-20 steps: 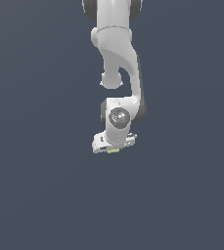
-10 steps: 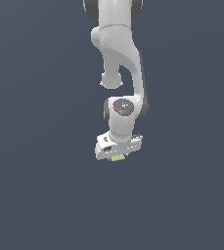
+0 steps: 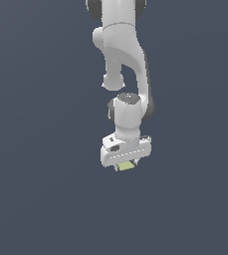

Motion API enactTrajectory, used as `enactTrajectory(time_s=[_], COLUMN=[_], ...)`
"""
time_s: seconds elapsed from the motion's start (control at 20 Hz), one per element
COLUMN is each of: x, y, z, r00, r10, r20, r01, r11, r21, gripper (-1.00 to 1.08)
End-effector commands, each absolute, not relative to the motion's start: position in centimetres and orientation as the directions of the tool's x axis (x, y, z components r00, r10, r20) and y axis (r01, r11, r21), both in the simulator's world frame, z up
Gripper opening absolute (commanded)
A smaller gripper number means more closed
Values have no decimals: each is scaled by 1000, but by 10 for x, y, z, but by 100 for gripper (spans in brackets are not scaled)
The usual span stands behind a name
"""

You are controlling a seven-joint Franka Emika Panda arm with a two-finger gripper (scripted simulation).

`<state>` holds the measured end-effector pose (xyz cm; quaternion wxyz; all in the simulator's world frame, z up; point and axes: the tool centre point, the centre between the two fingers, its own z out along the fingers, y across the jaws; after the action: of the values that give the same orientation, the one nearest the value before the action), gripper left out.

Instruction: Pick up the object and move it to a goal position.

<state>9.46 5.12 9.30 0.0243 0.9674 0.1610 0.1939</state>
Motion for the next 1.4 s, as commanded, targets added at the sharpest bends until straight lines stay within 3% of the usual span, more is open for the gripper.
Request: enactTrajectory(time_s=[0.0, 0.65, 1.35], x=[104, 135, 141], y=[57, 83, 93], z=[105, 170, 200], r00=[843, 654, 552], r10=[327, 346, 348], r20=[426, 673, 758], r01=[305, 309, 304], r11=[-944, -934, -930], r21=[121, 179, 206], gripper=[-100, -100, -100])
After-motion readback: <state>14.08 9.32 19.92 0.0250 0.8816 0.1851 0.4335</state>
